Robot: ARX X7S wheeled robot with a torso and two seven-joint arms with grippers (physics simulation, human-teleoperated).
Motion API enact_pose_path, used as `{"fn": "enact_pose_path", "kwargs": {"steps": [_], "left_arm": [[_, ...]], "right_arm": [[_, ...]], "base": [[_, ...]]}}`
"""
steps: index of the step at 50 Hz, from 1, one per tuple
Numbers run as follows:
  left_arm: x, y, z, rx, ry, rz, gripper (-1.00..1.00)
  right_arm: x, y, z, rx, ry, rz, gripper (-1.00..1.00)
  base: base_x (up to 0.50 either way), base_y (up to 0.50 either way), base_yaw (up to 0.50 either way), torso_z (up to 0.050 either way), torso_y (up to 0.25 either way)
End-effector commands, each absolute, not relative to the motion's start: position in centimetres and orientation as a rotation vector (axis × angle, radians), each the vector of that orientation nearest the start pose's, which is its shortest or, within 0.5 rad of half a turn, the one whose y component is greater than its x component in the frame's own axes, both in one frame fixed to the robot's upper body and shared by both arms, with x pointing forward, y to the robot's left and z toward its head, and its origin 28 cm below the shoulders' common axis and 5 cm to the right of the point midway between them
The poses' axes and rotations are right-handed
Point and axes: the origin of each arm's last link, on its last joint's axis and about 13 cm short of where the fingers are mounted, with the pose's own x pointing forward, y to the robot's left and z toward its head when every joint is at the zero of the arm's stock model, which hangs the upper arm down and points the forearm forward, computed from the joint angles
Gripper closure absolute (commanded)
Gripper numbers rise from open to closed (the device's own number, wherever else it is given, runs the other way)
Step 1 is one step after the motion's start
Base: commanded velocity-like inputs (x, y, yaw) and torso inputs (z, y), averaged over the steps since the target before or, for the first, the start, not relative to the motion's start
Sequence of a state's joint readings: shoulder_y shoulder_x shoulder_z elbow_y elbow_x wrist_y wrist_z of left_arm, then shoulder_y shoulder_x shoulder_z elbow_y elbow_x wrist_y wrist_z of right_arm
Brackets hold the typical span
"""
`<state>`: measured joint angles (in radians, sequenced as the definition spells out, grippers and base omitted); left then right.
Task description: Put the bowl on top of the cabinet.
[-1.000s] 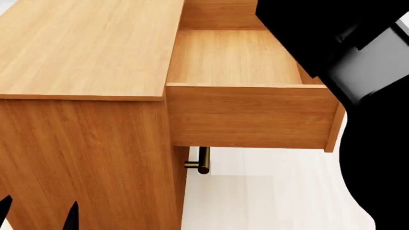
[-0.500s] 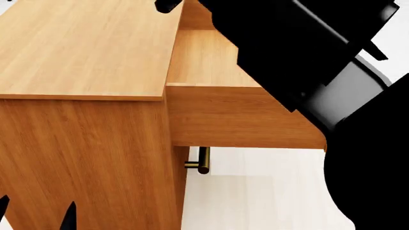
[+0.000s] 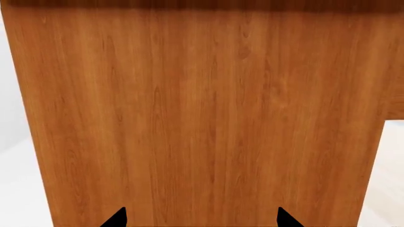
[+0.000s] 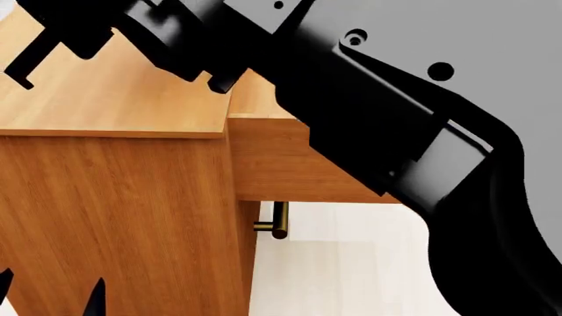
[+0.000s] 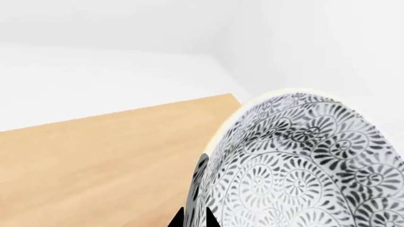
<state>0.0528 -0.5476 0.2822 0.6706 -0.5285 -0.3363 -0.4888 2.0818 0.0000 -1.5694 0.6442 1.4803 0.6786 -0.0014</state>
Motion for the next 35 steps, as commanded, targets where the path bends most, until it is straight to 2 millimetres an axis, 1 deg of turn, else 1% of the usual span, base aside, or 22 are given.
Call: {"fn": "enact_pose_path", "kwargs": {"steps": [1, 2, 9, 18, 24, 30, 35], "left_arm": [[16.5, 21.9, 10.9, -0.011, -0.054, -0.093, -1.00], [16.5, 22.0, 10.9, -0.012, -0.054, -0.093, -1.00], [16.4, 22.1, 11.0, -0.018, -0.057, -0.092, -1.00], [16.4, 22.2, 11.1, -0.021, -0.059, -0.095, -1.00], [16.3, 22.2, 11.2, -0.025, -0.061, -0.099, -1.00], [16.3, 22.1, 11.1, -0.024, -0.062, -0.101, -1.00], [16.4, 22.2, 11.1, -0.026, -0.060, -0.098, -1.00]], "right_arm": [[34.2, 4.0, 38.1, -0.649, 0.133, 0.742, 1.00], [34.2, 4.0, 38.1, -0.650, 0.137, 0.744, 1.00], [34.6, 4.1, 36.0, -0.696, 0.175, 0.754, 1.00], [34.2, 4.2, 36.5, -0.721, 0.163, 0.762, 1.00], [34.3, 4.2, 36.3, -0.742, 0.167, 0.754, 1.00], [34.2, 4.2, 36.5, -0.743, 0.161, 0.763, 1.00], [34.1, 4.2, 36.9, -0.759, 0.142, 0.770, 1.00]], "base": [[0.00, 0.00, 0.00, 0.000, 0.000], [0.00, 0.00, 0.00, 0.000, 0.000], [0.00, 0.00, 0.00, 0.000, 0.000], [0.00, 0.00, 0.00, 0.000, 0.000], [0.00, 0.00, 0.00, 0.000, 0.000], [0.00, 0.00, 0.00, 0.000, 0.000], [0.00, 0.00, 0.00, 0.000, 0.000]]}}
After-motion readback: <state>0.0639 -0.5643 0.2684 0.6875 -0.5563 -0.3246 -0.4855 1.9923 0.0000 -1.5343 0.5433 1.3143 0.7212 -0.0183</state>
